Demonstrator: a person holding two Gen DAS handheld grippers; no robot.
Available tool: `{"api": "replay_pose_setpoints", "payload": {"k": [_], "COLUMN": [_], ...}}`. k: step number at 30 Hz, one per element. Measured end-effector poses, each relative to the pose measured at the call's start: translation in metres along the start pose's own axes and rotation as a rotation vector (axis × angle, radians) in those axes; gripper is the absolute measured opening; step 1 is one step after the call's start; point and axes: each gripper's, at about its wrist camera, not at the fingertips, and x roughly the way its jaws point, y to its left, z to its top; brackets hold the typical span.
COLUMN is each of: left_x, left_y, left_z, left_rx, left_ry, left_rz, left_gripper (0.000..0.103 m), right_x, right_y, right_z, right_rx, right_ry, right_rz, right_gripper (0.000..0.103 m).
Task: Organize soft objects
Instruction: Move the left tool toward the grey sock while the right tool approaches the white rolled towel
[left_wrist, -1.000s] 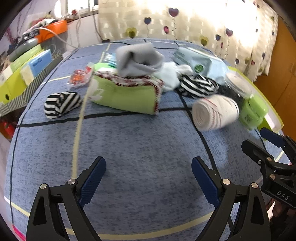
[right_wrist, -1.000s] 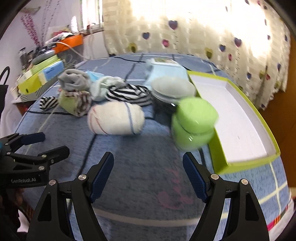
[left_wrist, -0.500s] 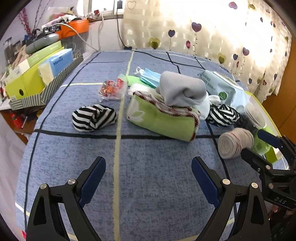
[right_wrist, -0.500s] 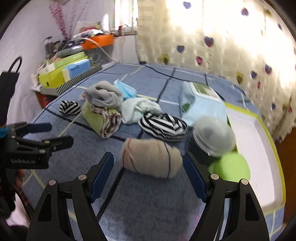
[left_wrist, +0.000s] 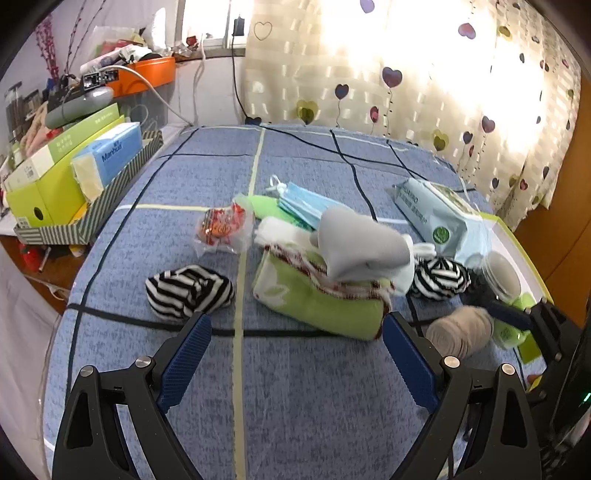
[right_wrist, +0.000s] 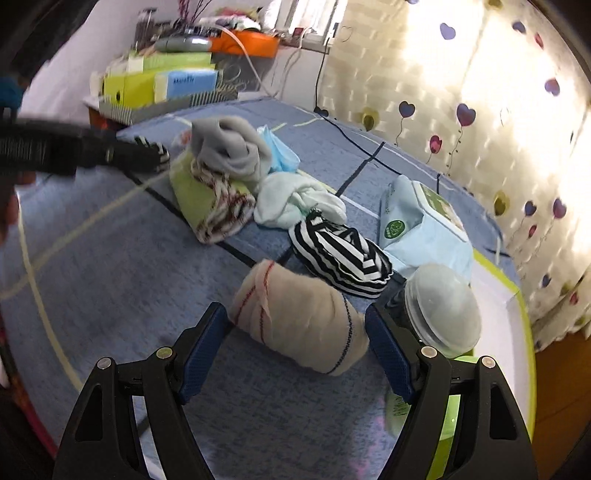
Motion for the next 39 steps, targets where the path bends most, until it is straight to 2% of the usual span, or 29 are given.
{"api": "replay_pose_setpoints", "payload": {"k": [6, 19, 21, 30, 35, 39], "left_x": [0.0, 0.015, 0.018, 0.017, 0.025, 0.03], "left_y": [-0.003, -0.016, -0.018, -0.029, -0.036, -0.035], "left_z": [0.017, 0.033, 0.036, 0.043, 0.044, 0.044], "left_rx": [-0.007, -0.003, -0.011, -0.016, 0.004, -0.021], "left_ry": [-0.019, -0.001, 0.013, 0.017, 0.039, 0.056], "left_rz": [-0.032, -0.061, -0.071, -0.107, -0.096, -0.064], "left_gripper": [0.095, 0.094, 0.094, 0.093, 0.093, 0.088], "right_x": [0.013, 0.024, 0.024, 0.022, 0.021, 0.019], "right_y": [0.005, -0.013, -0.015, -0.021, -0.021, -0.023], "right_z": [-0.002, 0.004, 0.004, 0.004, 0.003, 0.003], "right_rx": [-0.073, 0.039, 0.054, 0.096, 0.105, 0.118], "right_ry": [0.021, 0.051, 0.05, 0.048, 0.043, 0.036], "right_rz": [-0.07, -0.039, -0.038, -0.02, -0.015, -0.007], "right_gripper": [0.077, 0.077, 0.068, 0.062, 0.06, 0.059]}}
